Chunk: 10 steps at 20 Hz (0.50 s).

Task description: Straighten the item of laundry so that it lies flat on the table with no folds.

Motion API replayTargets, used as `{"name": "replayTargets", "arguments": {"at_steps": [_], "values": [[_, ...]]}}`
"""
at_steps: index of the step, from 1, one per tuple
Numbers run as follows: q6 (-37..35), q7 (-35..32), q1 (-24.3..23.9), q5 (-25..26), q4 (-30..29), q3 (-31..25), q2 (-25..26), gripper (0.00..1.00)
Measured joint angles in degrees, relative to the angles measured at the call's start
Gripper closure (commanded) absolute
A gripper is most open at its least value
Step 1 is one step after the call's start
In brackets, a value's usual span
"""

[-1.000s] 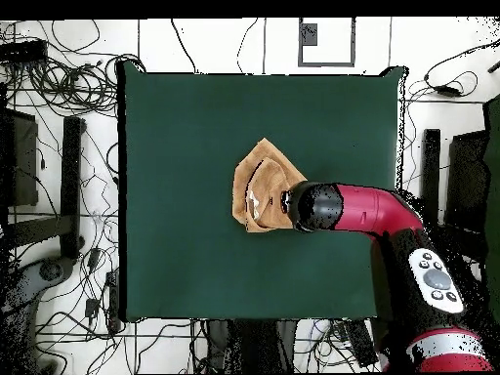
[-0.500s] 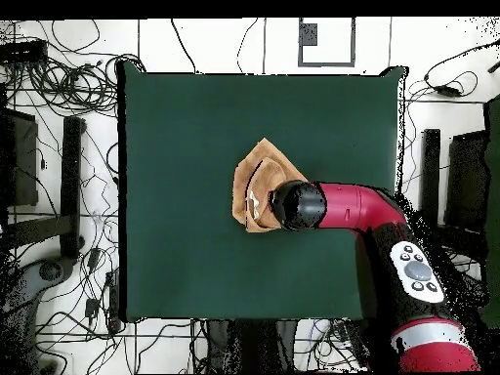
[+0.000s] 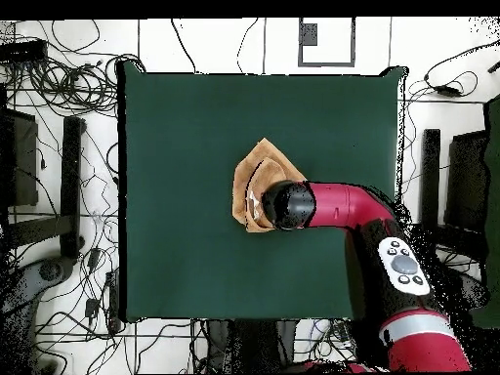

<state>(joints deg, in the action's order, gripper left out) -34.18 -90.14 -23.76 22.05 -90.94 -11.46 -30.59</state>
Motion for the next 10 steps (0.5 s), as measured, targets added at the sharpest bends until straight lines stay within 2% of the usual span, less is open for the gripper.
{"name": "replayTargets", "arguments": {"at_steps": [10], "values": [[0.00, 0.00, 2.07, -1.37, 2.26, 0.69, 2.71, 0.00]]}}
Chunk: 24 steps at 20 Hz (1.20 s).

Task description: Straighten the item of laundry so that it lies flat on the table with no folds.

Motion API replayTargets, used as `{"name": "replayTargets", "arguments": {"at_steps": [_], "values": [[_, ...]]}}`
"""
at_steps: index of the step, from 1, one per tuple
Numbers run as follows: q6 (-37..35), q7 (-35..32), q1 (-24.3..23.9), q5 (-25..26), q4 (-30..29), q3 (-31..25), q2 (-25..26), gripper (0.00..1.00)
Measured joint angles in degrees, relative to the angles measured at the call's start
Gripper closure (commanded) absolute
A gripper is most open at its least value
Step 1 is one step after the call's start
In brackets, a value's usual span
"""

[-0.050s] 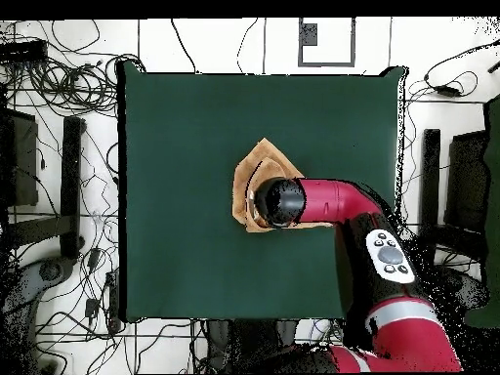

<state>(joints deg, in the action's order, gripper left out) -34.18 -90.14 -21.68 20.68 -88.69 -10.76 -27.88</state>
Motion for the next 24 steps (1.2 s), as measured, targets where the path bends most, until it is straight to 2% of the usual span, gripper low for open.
{"name": "replayTargets", "arguments": {"at_steps": [11, 24], "values": [[-0.12, 0.00, 2.09, -1.86, 3.48, 0.31, 3.67, 0.00], [-4.41, 0.00, 2.42, -4.07, 6.73, 0.38, 3.92, 0.00]]}}
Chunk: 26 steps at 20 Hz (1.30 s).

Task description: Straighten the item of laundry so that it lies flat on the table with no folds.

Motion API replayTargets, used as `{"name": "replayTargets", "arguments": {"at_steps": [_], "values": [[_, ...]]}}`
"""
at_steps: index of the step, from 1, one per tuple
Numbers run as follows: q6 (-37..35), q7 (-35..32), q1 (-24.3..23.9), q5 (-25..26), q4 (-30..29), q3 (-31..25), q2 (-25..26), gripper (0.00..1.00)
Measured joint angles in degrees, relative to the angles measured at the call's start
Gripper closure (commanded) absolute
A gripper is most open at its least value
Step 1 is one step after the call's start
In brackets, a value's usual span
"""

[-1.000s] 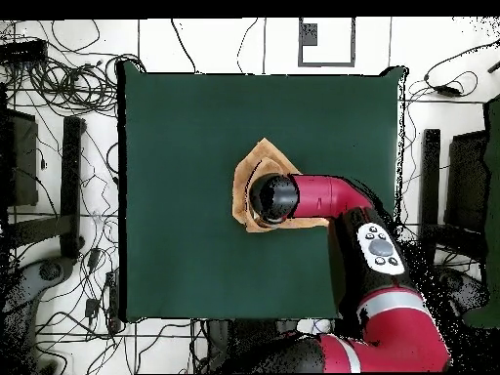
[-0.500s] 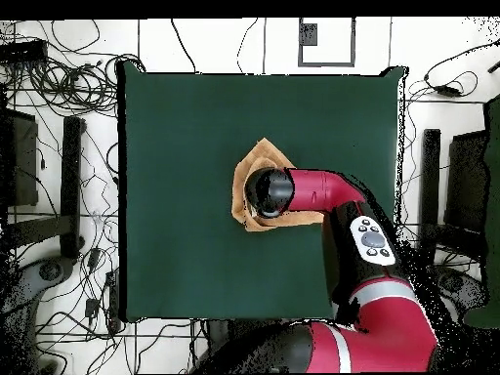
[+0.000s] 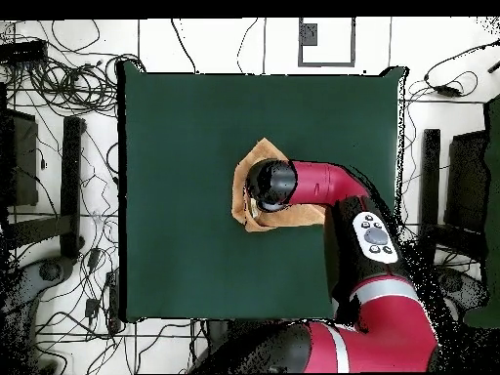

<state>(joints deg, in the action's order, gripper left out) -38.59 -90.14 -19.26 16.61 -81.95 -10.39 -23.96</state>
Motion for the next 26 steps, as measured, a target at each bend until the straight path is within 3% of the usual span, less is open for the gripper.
{"name": "replayTargets", "arguments": {"at_steps": [26], "values": [[-0.12, 0.00, 4.05, -2.60, 2.69, 2.31, 0.03, 0.00]]}}
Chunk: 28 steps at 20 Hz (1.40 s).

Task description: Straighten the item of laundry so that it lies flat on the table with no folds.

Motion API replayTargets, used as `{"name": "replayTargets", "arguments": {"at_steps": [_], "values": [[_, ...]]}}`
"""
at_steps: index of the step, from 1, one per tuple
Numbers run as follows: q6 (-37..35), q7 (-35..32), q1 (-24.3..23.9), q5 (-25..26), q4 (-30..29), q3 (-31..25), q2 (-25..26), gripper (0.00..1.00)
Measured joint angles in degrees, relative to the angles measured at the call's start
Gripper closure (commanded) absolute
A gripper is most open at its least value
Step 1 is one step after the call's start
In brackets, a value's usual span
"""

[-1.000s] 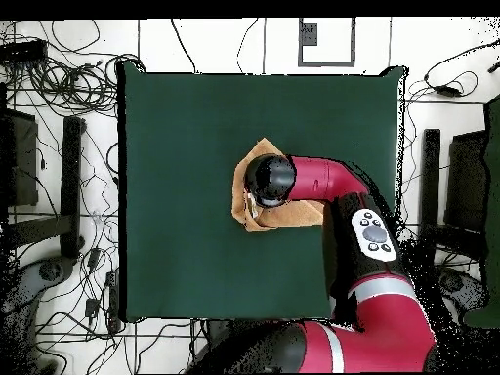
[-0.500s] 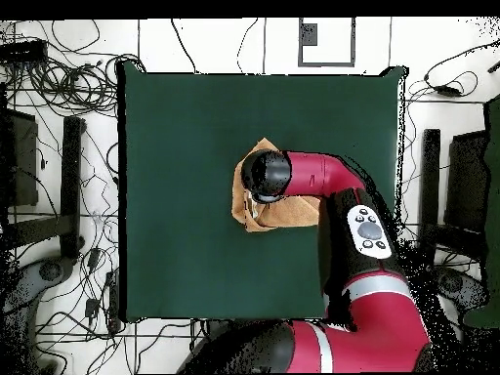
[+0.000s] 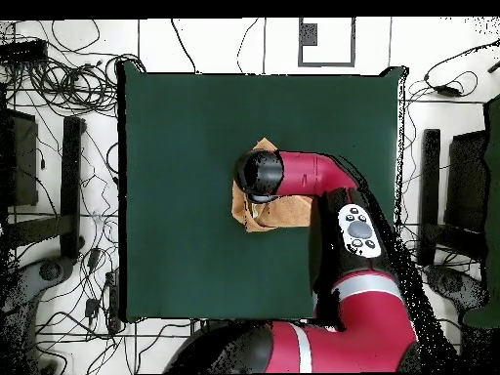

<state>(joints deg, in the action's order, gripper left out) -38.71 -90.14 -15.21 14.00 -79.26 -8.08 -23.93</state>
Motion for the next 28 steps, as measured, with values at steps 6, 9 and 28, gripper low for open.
{"name": "replayTargets", "arguments": {"at_steps": [6, 9, 28], "values": [[0.01, 0.00, 0.39, -0.77, 0.07, 1.07, 0.08, 0.00], [0.00, 0.00, 0.40, -0.94, 0.12, 1.20, 0.12, 0.00], [0.01, -10.88, 7.20, -11.40, 0.72, 11.14, 1.84, 0.00]]}}
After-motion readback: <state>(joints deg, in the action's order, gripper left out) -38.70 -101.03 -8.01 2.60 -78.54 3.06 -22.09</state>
